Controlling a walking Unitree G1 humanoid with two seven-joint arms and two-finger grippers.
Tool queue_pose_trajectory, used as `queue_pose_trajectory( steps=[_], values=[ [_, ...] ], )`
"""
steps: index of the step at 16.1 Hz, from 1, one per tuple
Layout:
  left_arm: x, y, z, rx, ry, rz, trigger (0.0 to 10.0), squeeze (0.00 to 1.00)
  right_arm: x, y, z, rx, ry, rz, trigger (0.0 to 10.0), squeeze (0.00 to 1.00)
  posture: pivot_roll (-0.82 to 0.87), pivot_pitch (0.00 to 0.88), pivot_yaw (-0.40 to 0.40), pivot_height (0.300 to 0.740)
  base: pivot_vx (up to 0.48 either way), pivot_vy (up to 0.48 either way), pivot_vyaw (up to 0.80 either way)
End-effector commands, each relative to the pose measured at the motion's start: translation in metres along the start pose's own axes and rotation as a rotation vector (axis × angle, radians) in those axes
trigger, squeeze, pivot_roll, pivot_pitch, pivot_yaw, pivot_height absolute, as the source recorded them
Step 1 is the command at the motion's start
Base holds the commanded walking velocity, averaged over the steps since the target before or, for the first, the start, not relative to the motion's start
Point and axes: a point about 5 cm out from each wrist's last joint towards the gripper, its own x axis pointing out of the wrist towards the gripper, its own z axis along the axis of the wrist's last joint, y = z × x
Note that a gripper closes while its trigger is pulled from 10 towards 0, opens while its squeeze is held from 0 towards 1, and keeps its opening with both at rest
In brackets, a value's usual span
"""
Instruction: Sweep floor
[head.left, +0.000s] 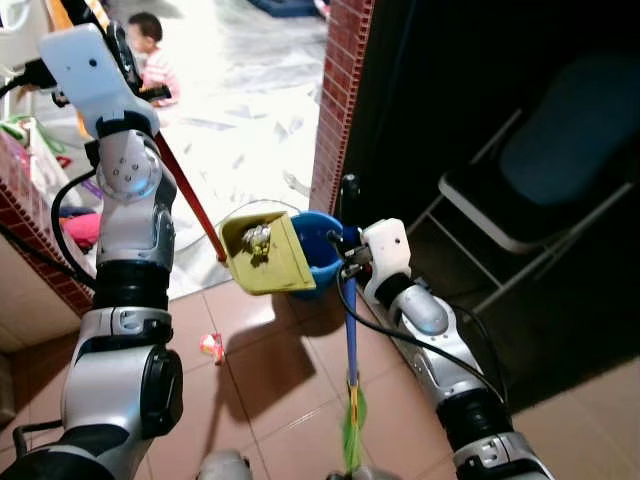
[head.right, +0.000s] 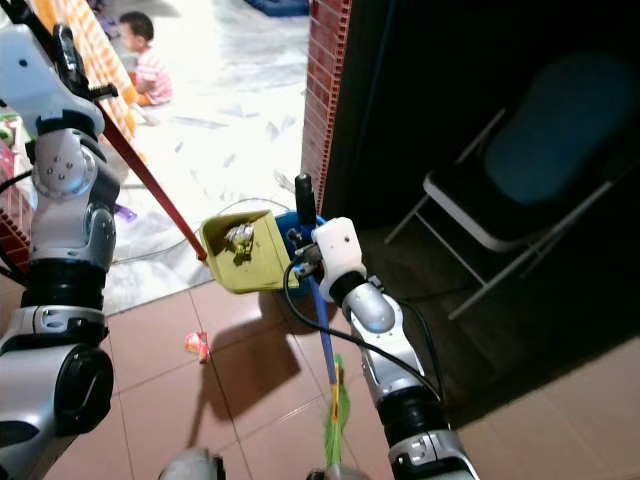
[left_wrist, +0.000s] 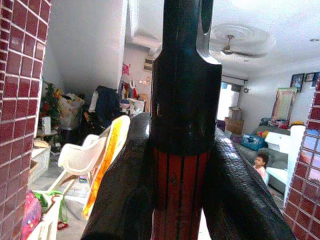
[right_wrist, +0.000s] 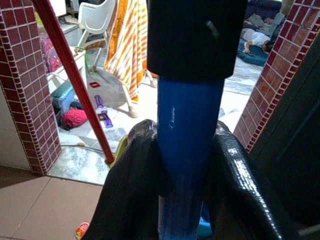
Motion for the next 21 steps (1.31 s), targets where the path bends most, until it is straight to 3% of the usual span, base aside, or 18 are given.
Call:
queue_pose_trajectory(
  steps=[1, 11, 16, 21],
  values=[
    [0.005, -0.008, 0.024, -0.022, -0.102, -0.027, 10.0, 0.0, 0.001, -0.003, 0.009, -0.014, -0.03, -0.004, 10.0, 0.0, -0.04, 0.0, -0.048, 0.74, 0.42, 0.0, 0.0],
    [0.003, -0.013, 0.021, -0.035, -0.079, -0.041, 10.0, 0.0, 0.002, 0.001, 0.01, -0.008, -0.039, 0.025, 10.0, 0.0, -0.05, 0.0, -0.048, 0.74, 0.415, 0.0, 0.0],
    [0.003, -0.013, 0.021, -0.003, -0.088, -0.035, 10.0, 0.0, 0.001, 0.001, 0.01, -0.003, -0.036, 0.03, 10.0, 0.0, -0.05, 0.0, -0.05, 0.74, 0.0, 0.0, 0.0],
    [0.001, -0.018, 0.029, 0.099, -0.193, -0.03, 10.0, 0.0, 0.002, 0.002, 0.011, -0.006, -0.035, 0.028, 10.0, 0.0, -0.05, 0.0, -0.052, 0.74, 0.0, 0.0, 0.0]
  ],
)
